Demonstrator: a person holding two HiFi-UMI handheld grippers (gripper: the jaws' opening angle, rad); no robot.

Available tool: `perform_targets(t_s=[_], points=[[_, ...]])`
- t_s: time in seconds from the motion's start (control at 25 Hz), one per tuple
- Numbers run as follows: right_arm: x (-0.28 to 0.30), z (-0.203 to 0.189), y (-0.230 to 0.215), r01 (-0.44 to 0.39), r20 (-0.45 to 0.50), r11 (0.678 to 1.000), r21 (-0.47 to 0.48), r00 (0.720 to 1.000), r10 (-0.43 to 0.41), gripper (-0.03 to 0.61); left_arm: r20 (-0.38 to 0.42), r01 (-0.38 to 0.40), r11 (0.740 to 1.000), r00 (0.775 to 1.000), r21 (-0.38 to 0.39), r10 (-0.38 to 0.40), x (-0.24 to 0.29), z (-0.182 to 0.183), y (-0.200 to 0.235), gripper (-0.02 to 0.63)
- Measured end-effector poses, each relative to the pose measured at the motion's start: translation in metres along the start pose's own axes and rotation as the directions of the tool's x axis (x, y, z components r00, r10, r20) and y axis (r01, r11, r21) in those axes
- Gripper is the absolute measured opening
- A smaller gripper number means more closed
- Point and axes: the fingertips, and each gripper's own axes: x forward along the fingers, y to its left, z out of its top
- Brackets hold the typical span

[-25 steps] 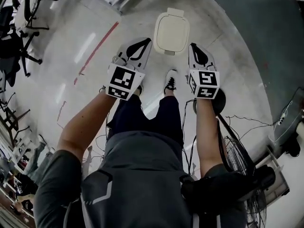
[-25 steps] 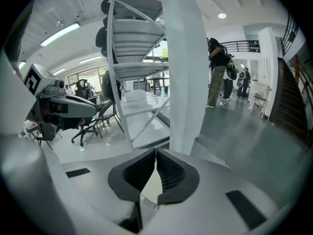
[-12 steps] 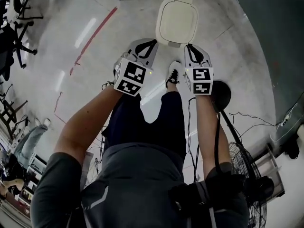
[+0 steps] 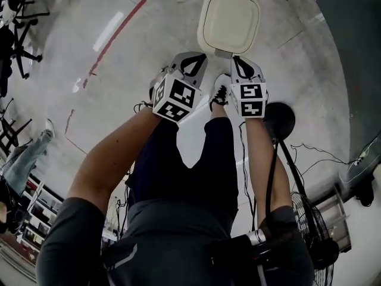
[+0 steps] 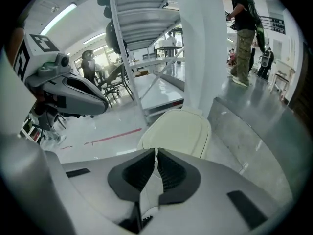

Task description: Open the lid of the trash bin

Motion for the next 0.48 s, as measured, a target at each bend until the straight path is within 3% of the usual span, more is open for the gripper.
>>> perform_targets(t_s=[0.48], points=[[0.06, -0.041, -0.001, -0.076, -0.065, 0.996, -0.056, 0.995, 0.072, 0.031, -0.092, -0.022, 1.0, 0.995, 0.0, 0.022, 0.084, -0.049, 0.003, 0.009]])
